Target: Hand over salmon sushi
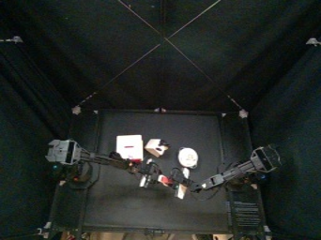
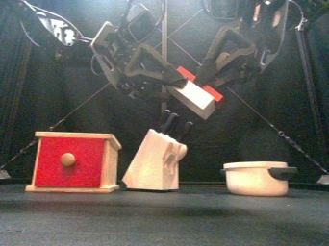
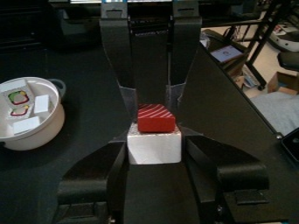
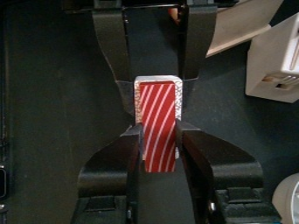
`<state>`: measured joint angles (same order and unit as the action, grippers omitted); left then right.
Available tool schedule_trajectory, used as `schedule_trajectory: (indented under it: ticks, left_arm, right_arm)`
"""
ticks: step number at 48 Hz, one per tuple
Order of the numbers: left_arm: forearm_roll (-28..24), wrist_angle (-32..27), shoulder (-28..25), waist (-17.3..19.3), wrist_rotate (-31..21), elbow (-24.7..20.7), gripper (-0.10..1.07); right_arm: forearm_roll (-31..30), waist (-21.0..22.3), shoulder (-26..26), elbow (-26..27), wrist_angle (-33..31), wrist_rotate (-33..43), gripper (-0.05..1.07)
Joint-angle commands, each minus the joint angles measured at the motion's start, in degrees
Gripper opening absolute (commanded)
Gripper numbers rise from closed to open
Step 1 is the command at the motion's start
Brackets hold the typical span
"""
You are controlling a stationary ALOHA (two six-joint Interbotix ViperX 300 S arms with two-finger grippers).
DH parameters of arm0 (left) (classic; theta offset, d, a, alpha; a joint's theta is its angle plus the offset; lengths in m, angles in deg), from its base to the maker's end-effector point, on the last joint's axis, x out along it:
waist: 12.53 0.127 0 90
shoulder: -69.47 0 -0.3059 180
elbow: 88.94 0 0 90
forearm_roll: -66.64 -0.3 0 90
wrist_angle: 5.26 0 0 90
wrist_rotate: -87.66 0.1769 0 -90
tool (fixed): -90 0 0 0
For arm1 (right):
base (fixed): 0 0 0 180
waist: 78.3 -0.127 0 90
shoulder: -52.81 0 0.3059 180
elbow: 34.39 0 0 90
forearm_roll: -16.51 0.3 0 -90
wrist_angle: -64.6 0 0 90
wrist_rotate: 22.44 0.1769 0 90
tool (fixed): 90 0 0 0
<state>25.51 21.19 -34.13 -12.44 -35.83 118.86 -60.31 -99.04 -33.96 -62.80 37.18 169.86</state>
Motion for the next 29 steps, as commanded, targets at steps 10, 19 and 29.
schedule_trajectory:
  ticks: [10,19,29]
  left_arm:
    - [0.2,0.3,0.5,0.2,0.2,-1.1,0.58]
    - [0.1,0.2,0.4,0.2,0.3,-1.0,0.58]
    - [0.2,0.3,0.3,0.3,0.2,-1.0,0.58]
  right_arm:
    - [1.0,0.4,-0.6,1.2,0.0,-0.1,0.45]
    - [1.1,0.4,-0.6,1.3,0.0,0.0,0.45]
    - [1.1,0.5,-0.2,1.5,0.0,0.1,0.45]
